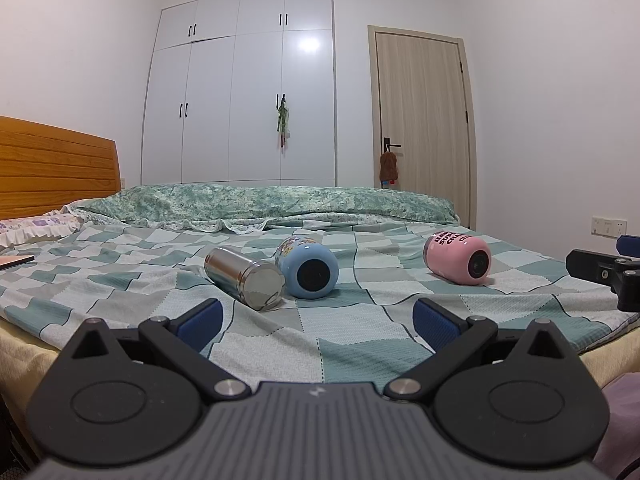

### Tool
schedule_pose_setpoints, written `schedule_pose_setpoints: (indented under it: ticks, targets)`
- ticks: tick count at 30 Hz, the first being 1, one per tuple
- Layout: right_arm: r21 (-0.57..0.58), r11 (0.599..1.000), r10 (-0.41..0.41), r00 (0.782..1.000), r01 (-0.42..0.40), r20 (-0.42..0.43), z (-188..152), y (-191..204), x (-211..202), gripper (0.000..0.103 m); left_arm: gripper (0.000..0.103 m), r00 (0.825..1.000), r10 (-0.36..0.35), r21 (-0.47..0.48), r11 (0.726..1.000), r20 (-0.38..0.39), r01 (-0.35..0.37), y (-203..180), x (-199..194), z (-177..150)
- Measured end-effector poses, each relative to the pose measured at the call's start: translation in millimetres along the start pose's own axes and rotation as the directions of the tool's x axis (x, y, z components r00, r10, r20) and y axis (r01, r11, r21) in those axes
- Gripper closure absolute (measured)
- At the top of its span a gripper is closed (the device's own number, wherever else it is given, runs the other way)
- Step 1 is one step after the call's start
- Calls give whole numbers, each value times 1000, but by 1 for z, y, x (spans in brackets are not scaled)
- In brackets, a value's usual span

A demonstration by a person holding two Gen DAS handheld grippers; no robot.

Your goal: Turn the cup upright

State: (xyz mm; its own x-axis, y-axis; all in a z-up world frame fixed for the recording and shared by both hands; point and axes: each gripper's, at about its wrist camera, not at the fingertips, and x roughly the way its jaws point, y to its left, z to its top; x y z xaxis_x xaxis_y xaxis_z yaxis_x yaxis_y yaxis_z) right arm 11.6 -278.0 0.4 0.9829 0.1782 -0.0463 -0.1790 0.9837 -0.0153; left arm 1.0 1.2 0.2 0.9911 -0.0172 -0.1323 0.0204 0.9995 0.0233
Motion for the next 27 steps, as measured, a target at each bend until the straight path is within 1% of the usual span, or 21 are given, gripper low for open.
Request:
schedule_pose_setpoints:
  ticks: [27]
  targets:
    - [-4,1000,0,1000,0,-1,0,1,0,0,0,1000,-1,0,1000,3,1,-2,-2,-1]
